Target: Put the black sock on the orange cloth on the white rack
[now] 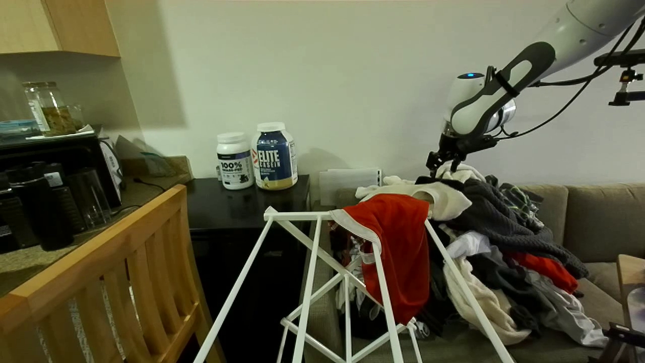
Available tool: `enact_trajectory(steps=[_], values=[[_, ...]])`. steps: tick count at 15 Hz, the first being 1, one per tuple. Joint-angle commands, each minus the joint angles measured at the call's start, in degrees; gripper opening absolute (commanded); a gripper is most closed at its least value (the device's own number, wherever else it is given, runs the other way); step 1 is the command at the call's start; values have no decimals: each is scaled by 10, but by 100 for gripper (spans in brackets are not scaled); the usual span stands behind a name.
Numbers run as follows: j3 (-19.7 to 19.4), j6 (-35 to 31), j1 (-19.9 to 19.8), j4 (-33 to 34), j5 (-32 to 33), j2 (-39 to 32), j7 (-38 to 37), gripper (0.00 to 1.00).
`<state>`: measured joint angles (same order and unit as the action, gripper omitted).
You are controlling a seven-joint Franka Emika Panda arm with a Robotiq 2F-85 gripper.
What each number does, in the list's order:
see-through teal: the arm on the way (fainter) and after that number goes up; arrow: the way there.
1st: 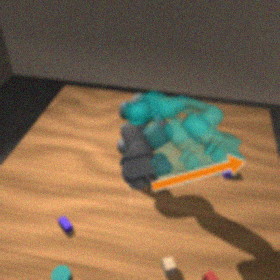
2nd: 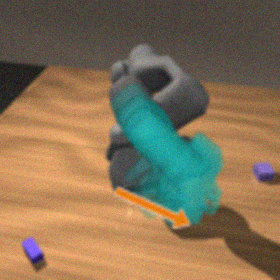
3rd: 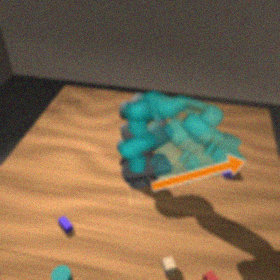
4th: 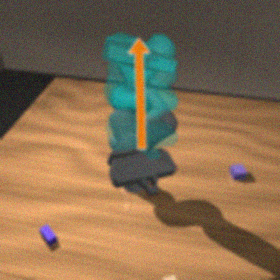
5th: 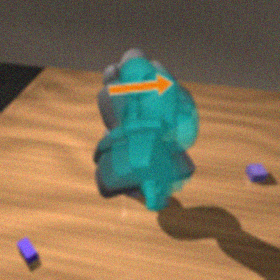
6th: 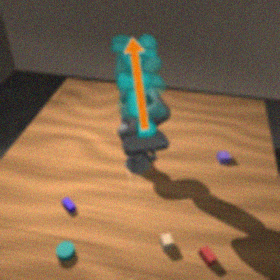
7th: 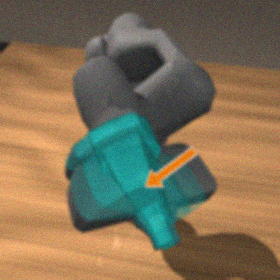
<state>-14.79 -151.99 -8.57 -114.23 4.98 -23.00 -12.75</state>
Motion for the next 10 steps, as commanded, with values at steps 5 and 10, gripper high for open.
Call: enact_trajectory(steps=[5,10], values=[[-20,-19,18,-1,15,-14,-36,97],[-22,-19,23,-5,13,-26,-39,74]])
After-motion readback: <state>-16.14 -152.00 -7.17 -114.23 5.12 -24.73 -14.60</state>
